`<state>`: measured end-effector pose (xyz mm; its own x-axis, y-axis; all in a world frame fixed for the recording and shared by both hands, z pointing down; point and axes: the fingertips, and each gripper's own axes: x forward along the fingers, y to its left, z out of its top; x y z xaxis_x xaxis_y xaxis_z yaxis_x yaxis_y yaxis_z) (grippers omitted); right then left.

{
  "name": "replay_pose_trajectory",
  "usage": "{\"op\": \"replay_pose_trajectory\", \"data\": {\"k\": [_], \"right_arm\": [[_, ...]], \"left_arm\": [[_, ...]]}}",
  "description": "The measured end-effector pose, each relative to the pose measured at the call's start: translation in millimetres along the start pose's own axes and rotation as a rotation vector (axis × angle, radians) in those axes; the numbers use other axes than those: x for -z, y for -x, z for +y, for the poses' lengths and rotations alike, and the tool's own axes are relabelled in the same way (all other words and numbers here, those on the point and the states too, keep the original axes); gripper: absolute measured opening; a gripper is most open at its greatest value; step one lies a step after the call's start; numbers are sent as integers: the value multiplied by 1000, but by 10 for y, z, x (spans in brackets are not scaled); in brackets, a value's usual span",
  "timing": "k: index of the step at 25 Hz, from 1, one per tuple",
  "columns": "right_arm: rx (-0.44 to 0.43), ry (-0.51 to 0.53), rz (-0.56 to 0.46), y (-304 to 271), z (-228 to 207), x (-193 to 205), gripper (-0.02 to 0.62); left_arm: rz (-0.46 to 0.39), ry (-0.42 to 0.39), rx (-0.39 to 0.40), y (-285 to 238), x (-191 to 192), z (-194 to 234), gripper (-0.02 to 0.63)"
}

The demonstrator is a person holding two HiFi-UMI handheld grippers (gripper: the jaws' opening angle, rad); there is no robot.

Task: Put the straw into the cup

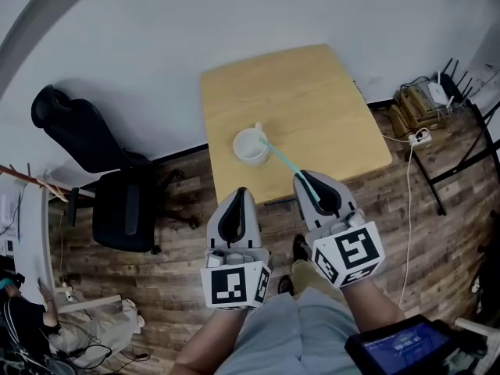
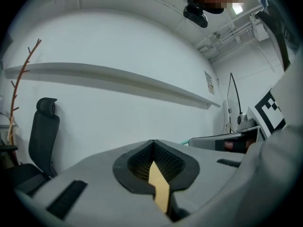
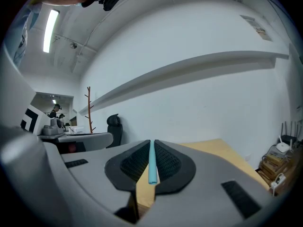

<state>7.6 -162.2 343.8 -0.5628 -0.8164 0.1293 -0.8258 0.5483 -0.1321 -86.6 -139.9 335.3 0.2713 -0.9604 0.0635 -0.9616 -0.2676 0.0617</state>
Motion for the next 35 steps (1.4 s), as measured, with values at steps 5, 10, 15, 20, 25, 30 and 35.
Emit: {"op": "replay_pose_trajectory", "data": {"k": [5,10,15,20,25,30,35], "right_arm": [[-66,20,-14,-292,-156,-144,23],[-140,38,-29,-468,-220,-293,23],[-175,53,-60,-630,-246,-431,23],[-191,71,-58,-735,-234,-471,23],[-180,77,-28,-797,-196,-392,23],[-164,71,24,-860,-202,-210,23],[-151,45,96,-933,-197,65,23]], "left_arm": [[-11,-23,-38,-376,-137,37,-3],[-28,-25,-80,-596,-255,35,-3],[-40,-35,-113,-661,-309,114,-3],[-59,-27,-141,-718,-358,235,-3],[-55,-6,-141,-752,-323,355,-3],[-30,24,-123,-834,-211,412,-3],[4,32,-108,-873,-65,481,-3]]}}
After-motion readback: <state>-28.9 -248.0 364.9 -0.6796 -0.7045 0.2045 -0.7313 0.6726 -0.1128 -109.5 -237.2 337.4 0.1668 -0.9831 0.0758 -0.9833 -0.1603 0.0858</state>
